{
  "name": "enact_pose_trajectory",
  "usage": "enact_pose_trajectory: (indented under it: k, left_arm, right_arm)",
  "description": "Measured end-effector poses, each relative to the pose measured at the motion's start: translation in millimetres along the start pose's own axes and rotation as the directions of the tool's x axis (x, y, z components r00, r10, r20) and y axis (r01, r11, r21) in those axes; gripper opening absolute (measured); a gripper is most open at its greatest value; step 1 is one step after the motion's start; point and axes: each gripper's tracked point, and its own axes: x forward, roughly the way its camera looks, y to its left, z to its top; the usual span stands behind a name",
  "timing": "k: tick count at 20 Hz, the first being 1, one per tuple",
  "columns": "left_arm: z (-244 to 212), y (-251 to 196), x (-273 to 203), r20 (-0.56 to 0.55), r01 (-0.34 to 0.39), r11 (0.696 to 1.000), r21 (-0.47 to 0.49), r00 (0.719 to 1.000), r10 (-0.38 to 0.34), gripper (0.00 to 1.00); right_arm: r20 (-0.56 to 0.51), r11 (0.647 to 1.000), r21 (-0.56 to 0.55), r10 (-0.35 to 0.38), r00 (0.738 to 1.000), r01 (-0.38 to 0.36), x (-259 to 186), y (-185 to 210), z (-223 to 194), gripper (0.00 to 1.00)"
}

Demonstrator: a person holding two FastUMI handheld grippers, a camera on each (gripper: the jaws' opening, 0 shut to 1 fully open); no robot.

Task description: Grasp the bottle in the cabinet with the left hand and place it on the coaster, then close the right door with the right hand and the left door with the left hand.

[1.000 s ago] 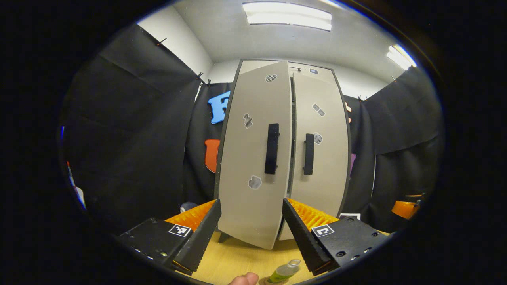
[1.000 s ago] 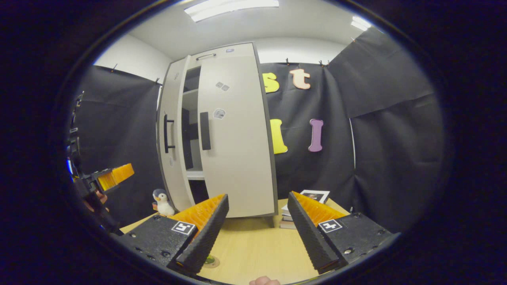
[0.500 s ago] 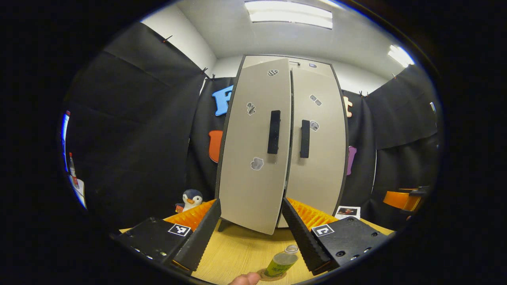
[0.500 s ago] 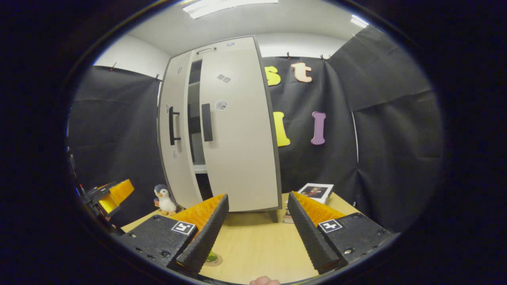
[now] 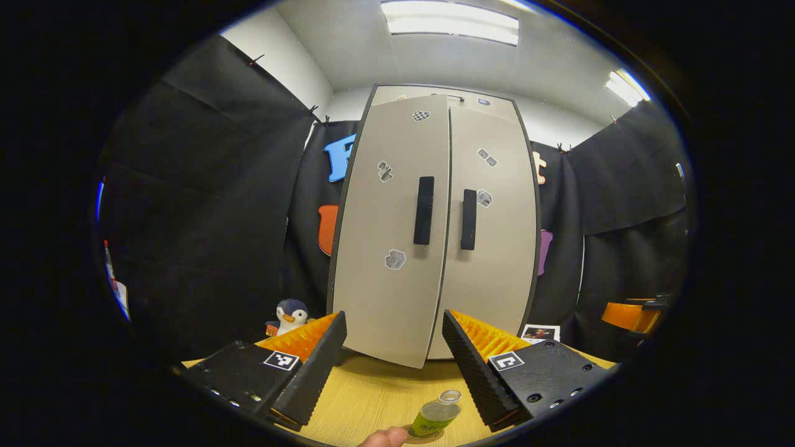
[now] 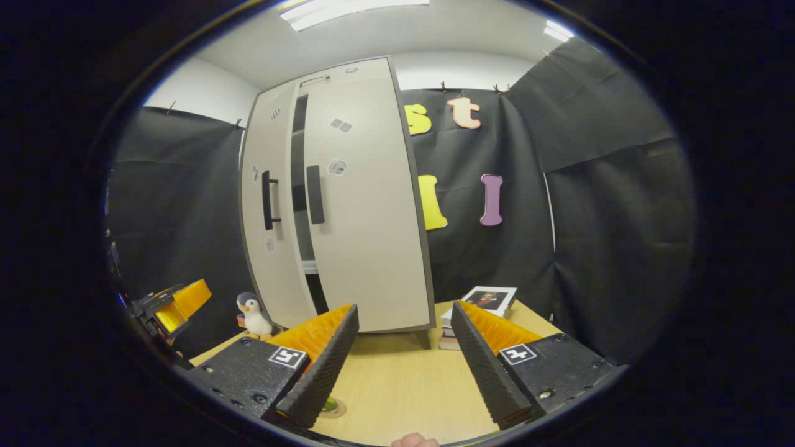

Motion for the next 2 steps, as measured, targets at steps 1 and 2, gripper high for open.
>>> enact_pose_trajectory:
  k: [1, 2]
  left_arm:
    - [-0.2, -0.9, 0.5, -0.001, 0.003, 1.0, -0.001, 1.0, -0.003, 0.95]
    - [0.3, -1.6, 1.8, -0.003, 0.005, 1.0, -0.002, 1.0, -0.005, 0.95]
  right_arm:
    - [0.003, 1.0, 0.003, -0.003, 1.0, 0.003, 0.0, -1.2, 0.8, 0.98]
    - [0.004, 1.0, 0.004, -0.007, 1.0, 0.007, -0.1, -1.5, 0.6, 0.98]
